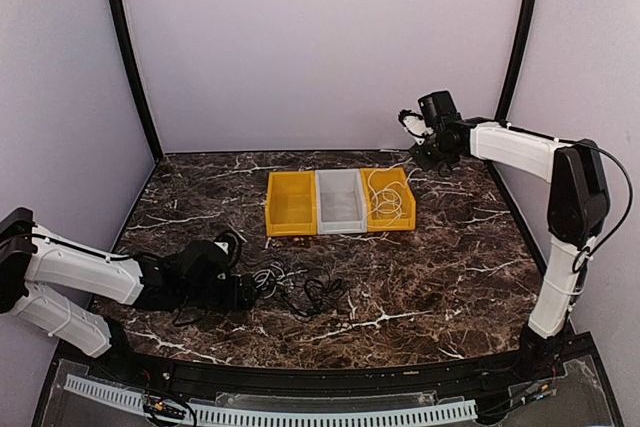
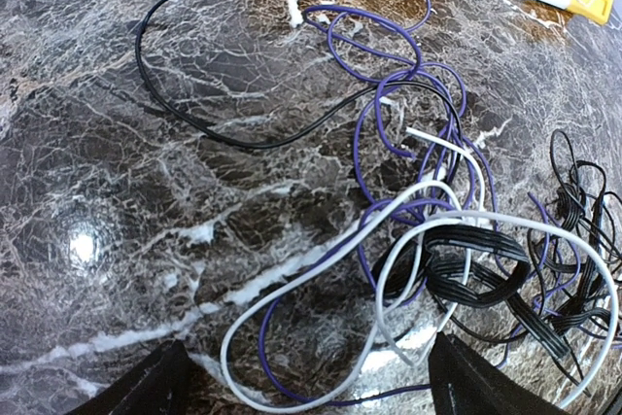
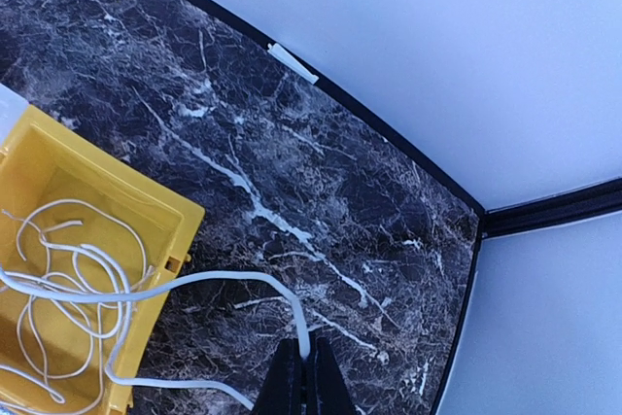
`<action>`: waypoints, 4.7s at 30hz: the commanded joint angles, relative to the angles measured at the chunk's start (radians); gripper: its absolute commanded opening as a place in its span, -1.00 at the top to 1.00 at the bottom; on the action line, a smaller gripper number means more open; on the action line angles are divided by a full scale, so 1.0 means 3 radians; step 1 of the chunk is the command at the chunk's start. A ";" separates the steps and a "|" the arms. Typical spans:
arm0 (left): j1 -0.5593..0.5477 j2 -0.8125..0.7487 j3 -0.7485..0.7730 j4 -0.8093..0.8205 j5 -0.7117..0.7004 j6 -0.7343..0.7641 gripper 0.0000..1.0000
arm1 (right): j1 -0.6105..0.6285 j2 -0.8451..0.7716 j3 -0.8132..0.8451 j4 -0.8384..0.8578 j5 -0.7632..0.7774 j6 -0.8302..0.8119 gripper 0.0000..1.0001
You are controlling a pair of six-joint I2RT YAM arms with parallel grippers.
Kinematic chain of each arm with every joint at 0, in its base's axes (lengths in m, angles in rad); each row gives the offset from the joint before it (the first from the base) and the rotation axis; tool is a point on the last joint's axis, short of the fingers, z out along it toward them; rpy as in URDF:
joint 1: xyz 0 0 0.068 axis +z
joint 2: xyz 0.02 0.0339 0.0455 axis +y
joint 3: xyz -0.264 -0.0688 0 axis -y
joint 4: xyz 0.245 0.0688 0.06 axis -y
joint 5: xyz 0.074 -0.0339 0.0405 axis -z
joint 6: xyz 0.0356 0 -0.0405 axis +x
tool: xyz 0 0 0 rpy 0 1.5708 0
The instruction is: Untangle the cables
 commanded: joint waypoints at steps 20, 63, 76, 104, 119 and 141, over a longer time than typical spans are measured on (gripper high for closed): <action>-0.0017 -0.0144 -0.0199 -0.0010 0.0004 -0.0079 -0.77 | 0.0263 0.1048 0.0913 -0.0540 -0.1271 0.0413 1.00; -0.0017 -0.0227 -0.0170 -0.0048 -0.0026 -0.0098 -0.77 | 0.0921 0.0991 0.1154 -0.0894 -0.0618 -0.0783 0.89; -0.0016 -0.0032 -0.0113 0.0050 0.0012 -0.0040 -0.76 | 0.0722 0.0232 0.0326 -0.0404 -0.0294 -0.0905 1.00; -0.0018 0.0138 -0.0010 0.0065 0.0048 -0.0021 -0.77 | 0.0421 0.0447 0.0290 -0.0534 -0.0690 -0.0674 0.72; -0.0015 0.0352 0.0081 0.0165 0.0118 0.0006 -0.76 | 0.0440 0.0132 0.0116 -0.1171 -0.1420 -0.1054 0.10; -0.0017 0.0330 0.0091 0.0113 0.0107 -0.0002 -0.76 | 0.0360 0.0488 0.0477 -0.0978 -0.0989 -0.1157 1.00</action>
